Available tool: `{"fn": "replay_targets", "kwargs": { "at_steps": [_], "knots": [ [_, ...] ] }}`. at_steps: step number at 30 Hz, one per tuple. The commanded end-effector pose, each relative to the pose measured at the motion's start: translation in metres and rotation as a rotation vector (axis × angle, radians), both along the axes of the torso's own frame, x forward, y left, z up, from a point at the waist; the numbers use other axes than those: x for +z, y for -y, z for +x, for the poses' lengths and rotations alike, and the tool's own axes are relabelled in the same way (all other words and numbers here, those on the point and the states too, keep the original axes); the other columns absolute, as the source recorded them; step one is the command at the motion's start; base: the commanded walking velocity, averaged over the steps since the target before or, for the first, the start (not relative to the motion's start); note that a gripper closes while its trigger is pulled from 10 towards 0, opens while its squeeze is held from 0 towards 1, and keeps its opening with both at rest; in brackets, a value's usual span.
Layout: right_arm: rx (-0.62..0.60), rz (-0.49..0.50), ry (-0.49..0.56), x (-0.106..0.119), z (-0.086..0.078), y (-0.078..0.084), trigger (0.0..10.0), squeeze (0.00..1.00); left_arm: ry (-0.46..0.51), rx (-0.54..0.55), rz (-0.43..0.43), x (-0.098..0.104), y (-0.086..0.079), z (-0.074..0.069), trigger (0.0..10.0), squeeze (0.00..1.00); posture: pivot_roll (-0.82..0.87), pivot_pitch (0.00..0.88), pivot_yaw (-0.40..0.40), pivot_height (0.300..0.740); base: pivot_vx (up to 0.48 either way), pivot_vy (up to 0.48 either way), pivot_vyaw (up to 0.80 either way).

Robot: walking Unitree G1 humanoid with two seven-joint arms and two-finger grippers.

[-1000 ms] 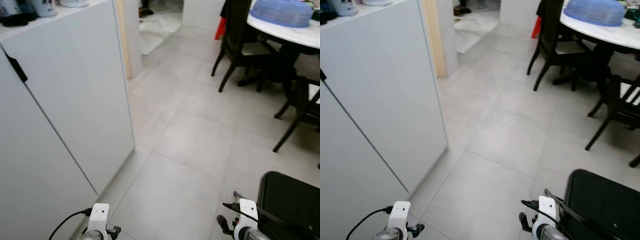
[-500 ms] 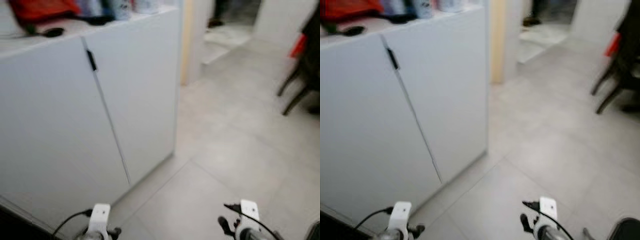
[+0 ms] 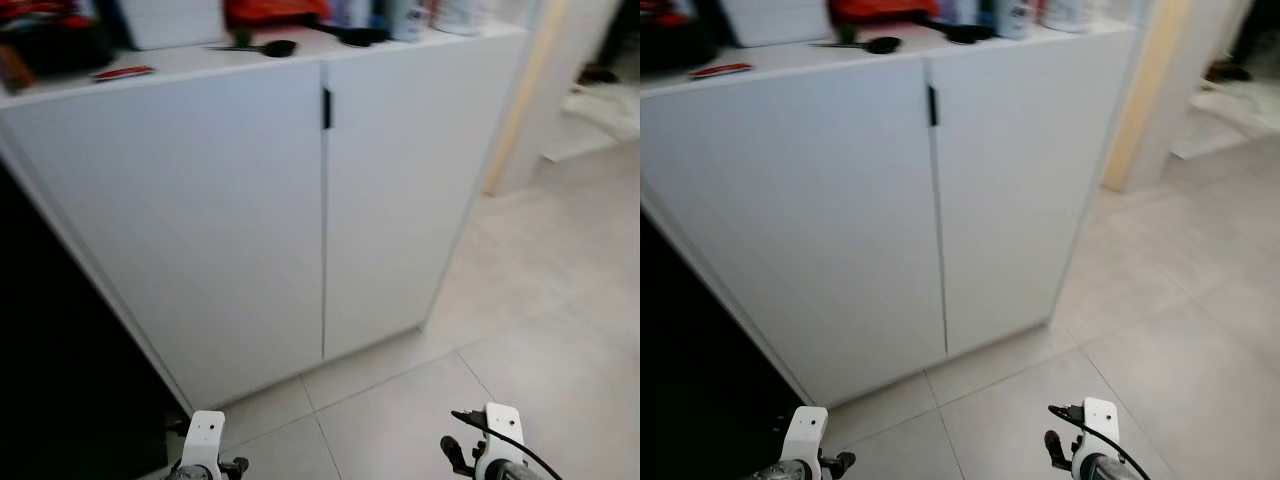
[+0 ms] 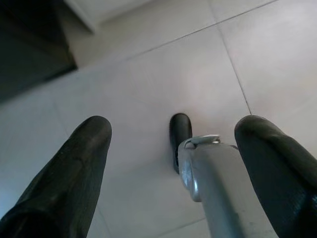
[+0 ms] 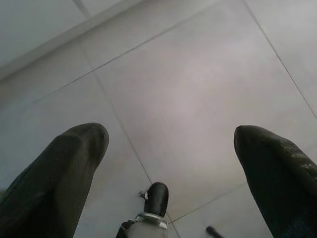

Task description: Restocking fridge

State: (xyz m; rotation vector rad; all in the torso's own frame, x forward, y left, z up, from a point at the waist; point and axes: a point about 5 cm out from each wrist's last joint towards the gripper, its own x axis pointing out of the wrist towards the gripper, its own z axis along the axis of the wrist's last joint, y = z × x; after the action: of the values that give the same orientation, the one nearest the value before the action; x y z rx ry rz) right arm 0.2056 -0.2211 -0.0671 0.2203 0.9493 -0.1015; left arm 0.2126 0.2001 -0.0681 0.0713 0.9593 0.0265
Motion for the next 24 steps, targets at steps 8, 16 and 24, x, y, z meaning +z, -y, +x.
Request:
{"fn": "replay_targets", "kwargs": {
  "at_steps": [8,16,24],
  "knots": [
    [0.008,0.001,-0.003,0.0004,0.0012,-0.0012,10.0,0.00,-0.027,0.012,-0.001,-0.0029,-0.0005,-0.0049,10.0,0.00,0.08,0.000,-0.066,0.740,0.000,0.000,0.80],
    [0.002,-0.003,-0.010,0.0003,0.0010,-0.0005,10.0,0.00,-0.032,0.014,-0.001,-0.0030,-0.0003,-0.0049,10.0,0.00,0.08,0.000,-0.068,0.740,0.000,0.000,0.80],
    [-0.025,-0.007,-0.022,-0.0004,0.0000,0.0002,10.0,0.00,-0.033,0.020,-0.005,-0.0031,-0.0003,-0.0050,10.0,0.00,0.08,0.000,-0.070,0.740,0.000,0.000,0.00]
  ]
}}
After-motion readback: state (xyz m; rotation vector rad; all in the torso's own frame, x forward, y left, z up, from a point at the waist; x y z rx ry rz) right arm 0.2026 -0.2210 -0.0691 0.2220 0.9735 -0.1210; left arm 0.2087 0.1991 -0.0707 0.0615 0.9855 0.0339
